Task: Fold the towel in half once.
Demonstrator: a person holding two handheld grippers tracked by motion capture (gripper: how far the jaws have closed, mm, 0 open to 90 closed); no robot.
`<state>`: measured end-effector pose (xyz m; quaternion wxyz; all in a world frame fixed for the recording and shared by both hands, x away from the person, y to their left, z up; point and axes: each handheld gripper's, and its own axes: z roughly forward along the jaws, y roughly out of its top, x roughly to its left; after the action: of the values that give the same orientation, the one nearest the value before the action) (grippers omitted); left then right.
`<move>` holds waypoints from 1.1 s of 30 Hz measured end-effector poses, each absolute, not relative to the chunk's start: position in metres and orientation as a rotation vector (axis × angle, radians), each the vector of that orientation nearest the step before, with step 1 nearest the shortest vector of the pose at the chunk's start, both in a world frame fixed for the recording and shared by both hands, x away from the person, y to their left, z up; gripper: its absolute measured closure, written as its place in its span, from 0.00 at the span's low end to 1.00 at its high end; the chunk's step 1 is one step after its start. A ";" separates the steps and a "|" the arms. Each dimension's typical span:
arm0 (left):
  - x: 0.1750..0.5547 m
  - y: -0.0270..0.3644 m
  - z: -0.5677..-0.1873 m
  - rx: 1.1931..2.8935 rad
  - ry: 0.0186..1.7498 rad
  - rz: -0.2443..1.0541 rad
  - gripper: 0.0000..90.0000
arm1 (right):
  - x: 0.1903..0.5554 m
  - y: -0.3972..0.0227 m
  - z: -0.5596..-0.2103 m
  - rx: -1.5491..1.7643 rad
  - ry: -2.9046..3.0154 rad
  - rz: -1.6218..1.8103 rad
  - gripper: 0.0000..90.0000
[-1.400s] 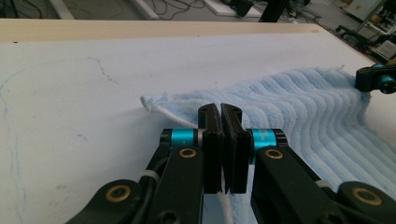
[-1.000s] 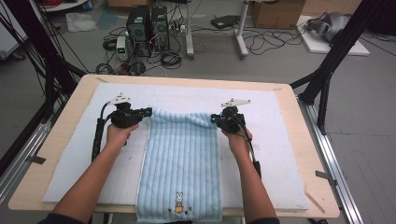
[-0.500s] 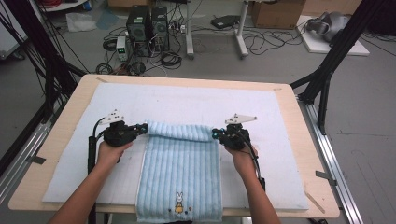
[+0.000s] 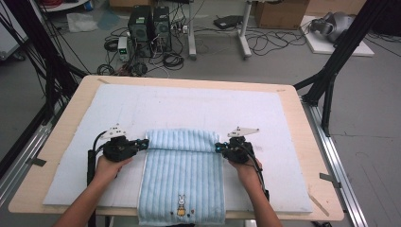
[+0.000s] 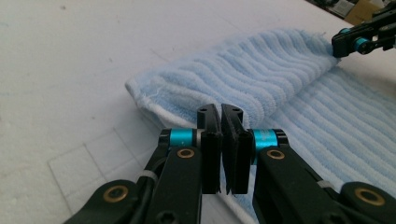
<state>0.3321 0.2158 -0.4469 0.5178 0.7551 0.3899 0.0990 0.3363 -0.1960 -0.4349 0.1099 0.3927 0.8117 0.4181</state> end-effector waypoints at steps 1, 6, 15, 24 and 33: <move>0.333 0.216 -0.447 1.795 0.950 0.239 0.87 | 0.336 -0.197 -0.435 1.156 2.386 1.234 0.91; 0.349 0.225 -0.435 1.730 1.025 0.326 0.53 | 0.338 -0.202 -0.427 1.203 2.289 1.293 0.72; 0.390 0.218 -0.434 1.769 1.099 0.299 0.53 | 0.340 -0.207 -0.425 1.217 2.257 1.313 0.68; 0.390 0.207 -0.440 1.845 1.045 0.273 0.94 | 0.345 -0.211 -0.424 1.256 2.228 1.317 0.55; 0.383 0.213 -0.427 1.778 1.009 0.271 0.95 | 0.391 -0.200 -0.419 1.395 2.227 1.261 0.37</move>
<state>0.3827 0.2131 -0.4274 0.5137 0.7397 0.4197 0.1126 0.3906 -0.1998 -0.4188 0.1132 0.4757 0.7590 0.4299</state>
